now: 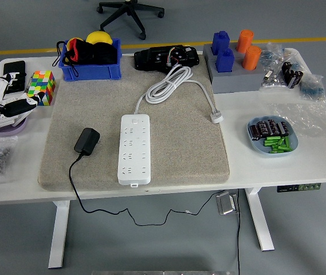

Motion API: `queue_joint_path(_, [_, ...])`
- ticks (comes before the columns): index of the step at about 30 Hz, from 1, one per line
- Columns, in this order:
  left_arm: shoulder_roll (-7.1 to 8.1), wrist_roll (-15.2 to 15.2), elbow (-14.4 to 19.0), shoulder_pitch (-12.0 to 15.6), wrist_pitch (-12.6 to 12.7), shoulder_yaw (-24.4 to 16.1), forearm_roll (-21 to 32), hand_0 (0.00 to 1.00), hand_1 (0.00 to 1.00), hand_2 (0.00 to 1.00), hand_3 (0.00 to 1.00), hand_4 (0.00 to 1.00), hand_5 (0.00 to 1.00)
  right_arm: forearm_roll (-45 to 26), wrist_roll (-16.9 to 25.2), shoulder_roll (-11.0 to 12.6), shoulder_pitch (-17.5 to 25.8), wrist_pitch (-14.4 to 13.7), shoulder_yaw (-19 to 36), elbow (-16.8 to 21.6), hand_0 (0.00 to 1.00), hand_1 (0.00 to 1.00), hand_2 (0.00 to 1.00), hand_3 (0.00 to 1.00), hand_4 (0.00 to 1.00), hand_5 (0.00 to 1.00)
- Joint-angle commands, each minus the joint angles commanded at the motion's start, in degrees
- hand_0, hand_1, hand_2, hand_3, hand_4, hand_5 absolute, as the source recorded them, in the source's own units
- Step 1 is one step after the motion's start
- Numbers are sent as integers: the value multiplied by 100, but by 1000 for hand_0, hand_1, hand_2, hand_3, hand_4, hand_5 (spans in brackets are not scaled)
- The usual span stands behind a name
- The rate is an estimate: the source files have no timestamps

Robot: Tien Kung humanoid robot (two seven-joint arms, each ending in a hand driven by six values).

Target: Pull the plug out,throw it away,press the button

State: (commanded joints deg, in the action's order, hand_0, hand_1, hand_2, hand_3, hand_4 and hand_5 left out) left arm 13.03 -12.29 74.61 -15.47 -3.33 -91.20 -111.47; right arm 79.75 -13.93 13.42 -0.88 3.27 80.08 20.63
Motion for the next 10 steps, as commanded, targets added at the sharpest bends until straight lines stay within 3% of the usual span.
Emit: queue_joint_path(10, [18, 0, 23, 20, -3, -19, 3, 815, 804, 849, 862, 777, 445, -7, 2, 0, -8, 0, -6, 3, 755, 705, 714, 727, 763, 649])
